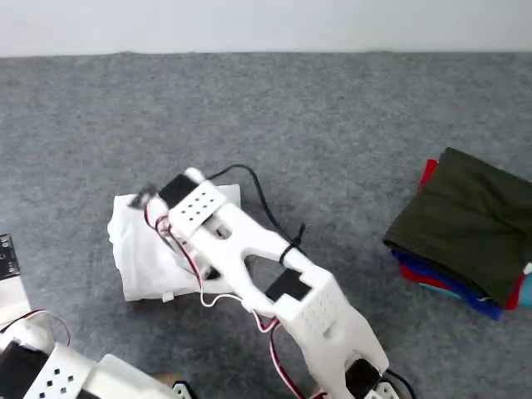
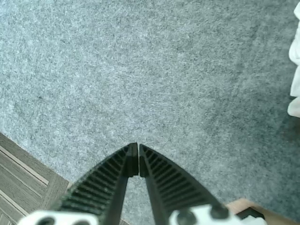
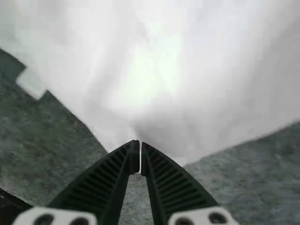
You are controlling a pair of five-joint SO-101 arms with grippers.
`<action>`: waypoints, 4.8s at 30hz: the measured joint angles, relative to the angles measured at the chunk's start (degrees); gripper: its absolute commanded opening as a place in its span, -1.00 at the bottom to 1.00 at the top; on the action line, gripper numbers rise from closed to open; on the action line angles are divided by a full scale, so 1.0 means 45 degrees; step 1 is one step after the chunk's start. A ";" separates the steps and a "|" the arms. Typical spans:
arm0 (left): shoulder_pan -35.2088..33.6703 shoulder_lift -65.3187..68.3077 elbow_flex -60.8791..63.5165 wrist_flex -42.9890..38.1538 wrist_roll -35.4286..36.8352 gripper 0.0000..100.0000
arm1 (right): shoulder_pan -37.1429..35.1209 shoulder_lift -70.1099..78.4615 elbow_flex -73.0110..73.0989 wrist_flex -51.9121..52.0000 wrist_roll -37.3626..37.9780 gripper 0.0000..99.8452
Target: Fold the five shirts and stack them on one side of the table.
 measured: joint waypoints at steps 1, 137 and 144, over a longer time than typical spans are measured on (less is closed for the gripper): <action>0.0000 0.0000 0.0000 0.0000 0.0000 -0.97 | 0.0078 -0.0391 -0.0078 0.0000 0.0000 -0.97; 0.0000 0.0000 0.0274 0.0000 0.0000 -0.97 | 0.5314 -0.0391 0.3419 0.0039 -0.3184 -0.98; 0.0000 0.0000 0.0274 0.0000 0.0000 -0.97 | 0.5314 -0.2540 0.4376 0.0039 -0.3184 -0.98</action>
